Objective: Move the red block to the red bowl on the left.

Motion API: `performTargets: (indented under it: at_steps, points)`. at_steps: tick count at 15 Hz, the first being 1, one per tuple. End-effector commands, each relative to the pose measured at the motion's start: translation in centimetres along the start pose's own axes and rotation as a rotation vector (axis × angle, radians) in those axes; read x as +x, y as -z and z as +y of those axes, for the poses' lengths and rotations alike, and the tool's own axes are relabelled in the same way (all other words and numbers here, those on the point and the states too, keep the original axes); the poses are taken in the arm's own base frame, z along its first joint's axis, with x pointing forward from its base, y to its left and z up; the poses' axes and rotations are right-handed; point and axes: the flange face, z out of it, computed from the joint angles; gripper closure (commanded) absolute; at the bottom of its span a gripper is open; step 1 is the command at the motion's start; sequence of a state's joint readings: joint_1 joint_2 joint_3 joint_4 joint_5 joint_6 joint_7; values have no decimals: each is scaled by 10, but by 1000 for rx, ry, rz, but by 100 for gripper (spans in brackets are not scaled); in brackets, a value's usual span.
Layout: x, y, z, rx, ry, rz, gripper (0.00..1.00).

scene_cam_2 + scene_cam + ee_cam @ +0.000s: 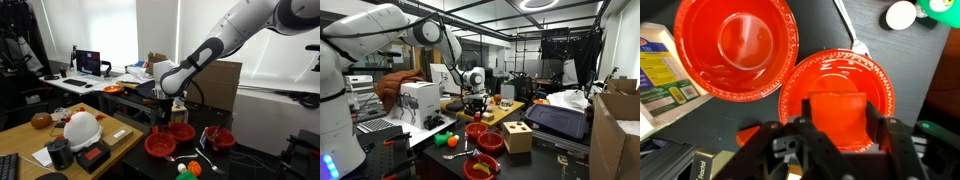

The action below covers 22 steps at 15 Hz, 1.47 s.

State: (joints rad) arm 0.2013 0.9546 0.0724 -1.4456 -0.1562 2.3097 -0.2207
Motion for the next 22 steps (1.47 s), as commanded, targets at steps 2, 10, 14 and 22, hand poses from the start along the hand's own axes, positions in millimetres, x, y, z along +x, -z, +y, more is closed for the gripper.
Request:
performTargets:
  at_steps: [2,10,14,22]
  points:
    - [18,-20,-26,11,-7,-13,73]
    - [28,-64,-69,-17,57,-25,73]
    - [32,-66,-72,-51,81,3,73]
    - [38,-47,-51,-89,75,80,73]
